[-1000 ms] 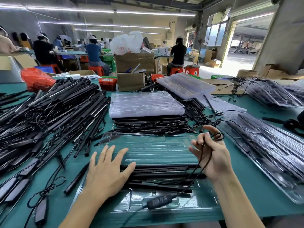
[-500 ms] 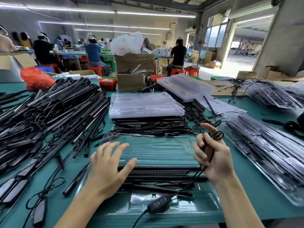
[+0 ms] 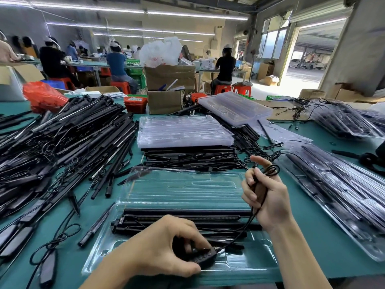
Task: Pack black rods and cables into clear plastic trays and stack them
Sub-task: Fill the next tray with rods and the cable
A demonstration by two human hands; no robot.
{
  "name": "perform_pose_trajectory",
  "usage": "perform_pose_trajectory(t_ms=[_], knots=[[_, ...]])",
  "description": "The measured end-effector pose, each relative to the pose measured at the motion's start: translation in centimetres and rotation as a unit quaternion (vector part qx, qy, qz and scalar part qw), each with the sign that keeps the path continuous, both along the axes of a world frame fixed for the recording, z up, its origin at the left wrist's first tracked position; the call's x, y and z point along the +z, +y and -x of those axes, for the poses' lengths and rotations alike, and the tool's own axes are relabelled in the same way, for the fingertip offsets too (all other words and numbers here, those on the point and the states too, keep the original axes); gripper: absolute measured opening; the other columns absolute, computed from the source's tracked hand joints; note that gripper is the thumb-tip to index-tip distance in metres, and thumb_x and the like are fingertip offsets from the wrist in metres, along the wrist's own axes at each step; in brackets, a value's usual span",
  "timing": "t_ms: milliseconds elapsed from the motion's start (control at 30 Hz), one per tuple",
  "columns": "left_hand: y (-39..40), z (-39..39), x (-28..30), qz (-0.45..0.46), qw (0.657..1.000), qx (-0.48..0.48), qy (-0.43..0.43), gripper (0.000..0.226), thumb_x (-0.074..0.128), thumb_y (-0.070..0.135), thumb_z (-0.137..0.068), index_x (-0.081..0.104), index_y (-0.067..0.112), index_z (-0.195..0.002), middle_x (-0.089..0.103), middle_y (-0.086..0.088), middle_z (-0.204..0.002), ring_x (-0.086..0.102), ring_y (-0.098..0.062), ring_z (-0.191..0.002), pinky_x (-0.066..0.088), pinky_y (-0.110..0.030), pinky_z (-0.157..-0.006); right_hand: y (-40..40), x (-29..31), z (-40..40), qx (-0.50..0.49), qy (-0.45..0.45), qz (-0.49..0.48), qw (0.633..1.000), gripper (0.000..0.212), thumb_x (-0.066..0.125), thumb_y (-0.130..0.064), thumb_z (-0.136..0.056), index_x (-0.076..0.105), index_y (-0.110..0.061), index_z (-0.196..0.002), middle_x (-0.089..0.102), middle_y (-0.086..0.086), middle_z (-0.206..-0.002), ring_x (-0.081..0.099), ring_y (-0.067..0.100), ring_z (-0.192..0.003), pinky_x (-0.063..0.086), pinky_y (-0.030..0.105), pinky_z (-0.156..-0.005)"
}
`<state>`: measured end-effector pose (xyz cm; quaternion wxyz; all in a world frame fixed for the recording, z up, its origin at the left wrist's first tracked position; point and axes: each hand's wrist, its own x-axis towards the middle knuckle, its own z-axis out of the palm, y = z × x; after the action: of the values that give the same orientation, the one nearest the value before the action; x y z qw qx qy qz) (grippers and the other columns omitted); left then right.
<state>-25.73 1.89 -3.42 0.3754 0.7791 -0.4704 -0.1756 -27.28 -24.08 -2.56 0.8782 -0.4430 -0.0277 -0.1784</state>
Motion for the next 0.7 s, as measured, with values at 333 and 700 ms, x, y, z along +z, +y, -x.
perform_pose_trajectory(t_ms=[333, 700], knots=[[0.75, -0.08, -0.02, -0.034, 0.999, -0.005, -0.021, 0.008, 0.076, 0.037, -0.086, 0.081, 0.034, -0.09, 0.066, 0.018, -0.106, 0.058, -0.005, -0.105, 0.042, -0.013, -0.086, 0.17, -1.02, -0.13, 0.032, 0.045, 0.047, 0.997, 0.029, 0.052, -0.011, -0.085, 0.062, -0.015, -0.112, 0.048, 0.007, -0.067, 0.038, 0.016, -0.042, 0.026, 0.016, -0.038], [0.87, -0.02, -0.19, -0.035, 0.999, -0.027, -0.014, 0.018, 0.069, 0.049, -0.092, 0.081, 0.035, -0.094, 0.061, 0.019, -0.116, 0.047, -0.011, -0.115, 0.043, -0.024, -0.097, 0.35, -1.04, -0.41, 0.034, 0.053, 0.067, 0.996, 0.027, 0.054, -0.014, -0.086, 0.063, -0.012, -0.111, 0.05, 0.008, -0.068, 0.043, 0.02, -0.045, 0.023, 0.021, -0.042]])
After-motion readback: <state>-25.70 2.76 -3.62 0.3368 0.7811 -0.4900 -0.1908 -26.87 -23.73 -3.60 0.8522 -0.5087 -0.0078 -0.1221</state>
